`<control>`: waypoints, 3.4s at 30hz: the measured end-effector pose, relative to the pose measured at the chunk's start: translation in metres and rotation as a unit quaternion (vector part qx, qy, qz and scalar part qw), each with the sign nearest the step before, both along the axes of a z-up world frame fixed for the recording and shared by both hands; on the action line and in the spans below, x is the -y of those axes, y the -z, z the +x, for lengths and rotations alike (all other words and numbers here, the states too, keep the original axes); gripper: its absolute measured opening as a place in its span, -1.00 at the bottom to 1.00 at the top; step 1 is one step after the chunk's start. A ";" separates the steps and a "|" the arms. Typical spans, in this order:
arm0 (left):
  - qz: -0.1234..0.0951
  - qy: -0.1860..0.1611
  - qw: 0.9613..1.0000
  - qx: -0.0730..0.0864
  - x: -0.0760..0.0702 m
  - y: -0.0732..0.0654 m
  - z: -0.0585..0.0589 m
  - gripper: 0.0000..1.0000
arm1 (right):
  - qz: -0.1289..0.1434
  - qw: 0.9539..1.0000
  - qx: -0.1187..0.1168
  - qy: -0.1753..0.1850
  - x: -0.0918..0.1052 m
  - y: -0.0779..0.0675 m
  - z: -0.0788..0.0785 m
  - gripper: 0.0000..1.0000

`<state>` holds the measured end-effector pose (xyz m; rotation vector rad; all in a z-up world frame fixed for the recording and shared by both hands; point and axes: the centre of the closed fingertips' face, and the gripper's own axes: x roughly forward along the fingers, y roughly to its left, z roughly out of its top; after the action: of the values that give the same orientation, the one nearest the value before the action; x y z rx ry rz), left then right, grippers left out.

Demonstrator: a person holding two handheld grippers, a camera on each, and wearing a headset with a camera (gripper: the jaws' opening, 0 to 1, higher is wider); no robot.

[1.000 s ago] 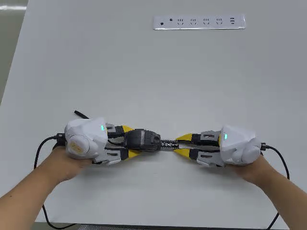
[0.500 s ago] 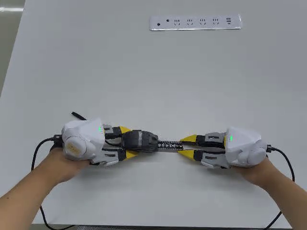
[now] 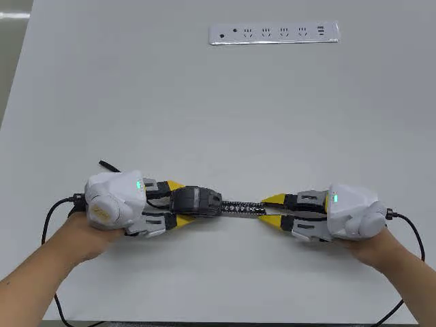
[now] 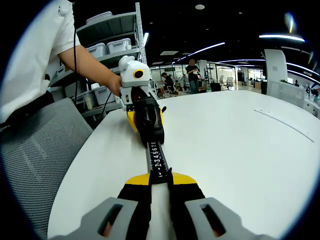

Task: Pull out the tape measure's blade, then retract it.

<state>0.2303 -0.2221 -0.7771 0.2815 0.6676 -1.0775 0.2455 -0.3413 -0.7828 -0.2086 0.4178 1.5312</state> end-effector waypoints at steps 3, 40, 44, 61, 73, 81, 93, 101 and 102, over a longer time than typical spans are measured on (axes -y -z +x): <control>0.000 0.000 1.000 0.000 0.000 0.000 0.000 -0.42 | 0.000 1.000 -0.001 0.001 0.004 0.000 0.000 -0.77; 0.003 -0.003 1.000 -0.002 0.000 0.001 0.000 -0.42 | -0.005 1.000 -0.008 0.015 0.053 -0.002 0.005 -0.78; 0.004 -0.002 1.000 -0.002 0.000 0.001 0.000 -0.42 | -0.007 1.000 -0.008 0.016 0.060 -0.002 0.006 -0.78; 0.006 -0.004 1.000 -0.003 0.000 0.002 0.001 -0.42 | -0.010 0.999 -0.012 0.031 0.079 -0.010 0.007 -0.79; 0.007 -0.004 1.000 -0.005 0.000 0.002 0.001 -0.42 | -0.011 0.999 -0.017 0.035 0.091 -0.009 0.009 -0.80; 0.008 -0.005 1.000 -0.006 0.000 0.002 0.001 -0.42 | -0.011 0.999 -0.021 0.041 0.102 -0.008 0.011 -0.81; 0.012 -0.004 1.000 -0.007 0.001 0.002 0.001 -0.42 | -0.011 0.999 -0.026 0.047 0.116 -0.009 0.013 -0.81; 0.011 -0.005 1.000 -0.008 0.001 0.002 0.001 -0.42 | -0.014 0.998 -0.032 0.050 0.129 -0.009 0.014 -0.82; 0.012 -0.005 1.000 -0.008 0.001 0.001 0.001 -0.42 | -0.016 0.998 -0.029 0.050 0.130 -0.008 0.014 -0.82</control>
<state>0.2309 -0.2236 -0.7785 0.2904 0.6948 -1.0641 0.2599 -0.4709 -0.7745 -0.1651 0.4925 1.4356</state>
